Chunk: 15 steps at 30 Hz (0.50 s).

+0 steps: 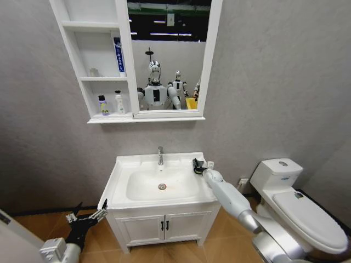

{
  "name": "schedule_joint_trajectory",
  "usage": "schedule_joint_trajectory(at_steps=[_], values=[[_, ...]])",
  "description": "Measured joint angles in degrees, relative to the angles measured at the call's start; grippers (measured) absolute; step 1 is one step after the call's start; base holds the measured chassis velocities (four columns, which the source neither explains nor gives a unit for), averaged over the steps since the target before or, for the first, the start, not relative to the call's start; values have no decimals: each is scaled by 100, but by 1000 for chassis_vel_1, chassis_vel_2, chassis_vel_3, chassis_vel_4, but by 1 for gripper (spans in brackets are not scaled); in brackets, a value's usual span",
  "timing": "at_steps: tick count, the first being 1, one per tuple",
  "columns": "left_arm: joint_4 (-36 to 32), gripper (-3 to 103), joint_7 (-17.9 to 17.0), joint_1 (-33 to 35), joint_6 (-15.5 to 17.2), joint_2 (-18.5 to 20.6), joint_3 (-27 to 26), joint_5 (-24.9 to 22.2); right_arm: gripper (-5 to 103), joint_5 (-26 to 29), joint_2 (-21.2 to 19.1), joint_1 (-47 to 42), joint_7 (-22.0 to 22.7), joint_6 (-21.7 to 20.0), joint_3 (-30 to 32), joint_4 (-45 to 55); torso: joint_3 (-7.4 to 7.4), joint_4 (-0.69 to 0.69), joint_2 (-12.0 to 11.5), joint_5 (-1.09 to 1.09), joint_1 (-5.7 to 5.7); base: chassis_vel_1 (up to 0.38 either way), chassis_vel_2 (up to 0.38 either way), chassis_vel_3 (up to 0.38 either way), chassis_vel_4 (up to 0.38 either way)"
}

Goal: Move facial cleanser and shampoo from washbasin to cabinet, then wipe washbasin with towel.

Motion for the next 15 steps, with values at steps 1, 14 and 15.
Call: schedule_joint_trajectory(at_steps=[1, 14, 15], values=[[0, 100, 1, 0, 0, 0, 0, 0, 4, 33, -84, -117, 93, -50, 43, 298, 0, 0, 0, 0, 0, 0, 0, 0, 0], [0, 100, 1, 0, 0, 0, 0, 0, 4, 488, -878, -1426, 1104, -305, 42, 3294, -1, -1, 0, 0, -1, 0, 0, 0, 0], [0, 100, 0, 0, 0, 0, 0, -1, 4, 464, -871, -1518, 1113, -309, 23, 3328, -1, -1, 0, 0, -1, 0, 0, 0, 0]])
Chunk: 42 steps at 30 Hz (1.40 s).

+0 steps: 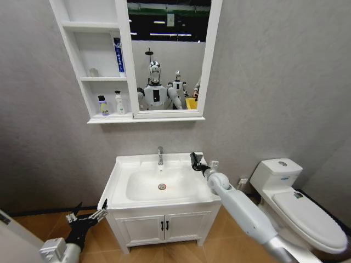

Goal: Move facial cleanser and shampoo from washbasin to cabinet, then wipe washbasin with towel.

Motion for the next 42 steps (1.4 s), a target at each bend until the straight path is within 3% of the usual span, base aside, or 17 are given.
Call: schedule_joint_trajectory(at_steps=[19, 29, 36, 42], values=[[0, 100, -1, 0, 0, 0, 0, 0, 4, -101, 119, -377, 11, 199, -169, 285, 0, 0, 1, -1, -1, 0, 0, 0, 0], [0, 100, -1, 0, -1, 0, 0, 0, 4, -82, 146, -681, 347, 175, -319, 649, 2, 0, -1, 0, 5, -123, 127, 127, -131], [0, 100, -1, 0, 0, 0, 0, 0, 4, 67, 271, -673, 464, -131, -485, 583, 1, -1, -1, -3, 2, -56, 46, 39, -39], [0, 100, -3, 1, 0, 0, 0, 0, 4, 130, 219, -475, 161, -312, -599, -36, -1, 0, 1, 0, -4, 43, -23, -20, 30]])
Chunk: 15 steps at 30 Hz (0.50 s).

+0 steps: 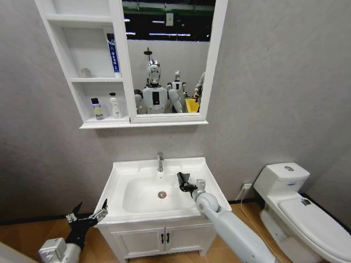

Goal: Move facial cleanser and shampoo from washbasin to cabinet, then wipe washbasin with towel.

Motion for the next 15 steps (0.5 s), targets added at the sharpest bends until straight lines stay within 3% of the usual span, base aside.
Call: schedule_joint_trajectory(at_steps=[8, 10, 15], values=[[0, 100, 1, 0, 0, 0, 1, 0, 4, 216, 201, 406, -41, -251, -196, -682, 2, -1, -1, -1, 6, 0, 0, 0, 0], [0, 100, 1, 0, 0, 0, 1, 0, 4, 199, 429, 644, -337, -235, -273, -1069, 2, 0, -1, -1, 6, 0, 0, 0, 0], [0, 100, 1, 0, -1, 0, 0, 0, 4, 164, 667, 811, -441, -214, -398, -1546, 2, 3, -1, -1, 6, 0, 0, 0, 0]])
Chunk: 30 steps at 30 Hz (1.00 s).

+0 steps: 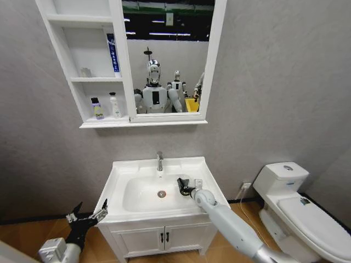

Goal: Move facial cleanser and shampoo from washbasin to cabinet, then wipe washbasin with towel.

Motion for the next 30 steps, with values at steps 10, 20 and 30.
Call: schedule_joint_trajectory(at_steps=[10, 20, 30], values=[[0, 100, -1, 0, 0, 0, 0, 0, 4, -494, -400, -478, 272, 249, 164, 386, -1, 1, 0, 3, -1, 0, 0, 0, 0], [0, 100, 0, 0, 0, 0, 0, 0, 4, -661, -197, -750, 366, 300, 272, 381, -2, -3, 1, 1, -2, 0, 0, 0, 0], [0, 100, 0, 0, 0, 0, 0, 1, 4, -36, 307, -143, 105, 137, 100, -521, 0, -3, 0, -1, -2, 0, 0, 0, 0]])
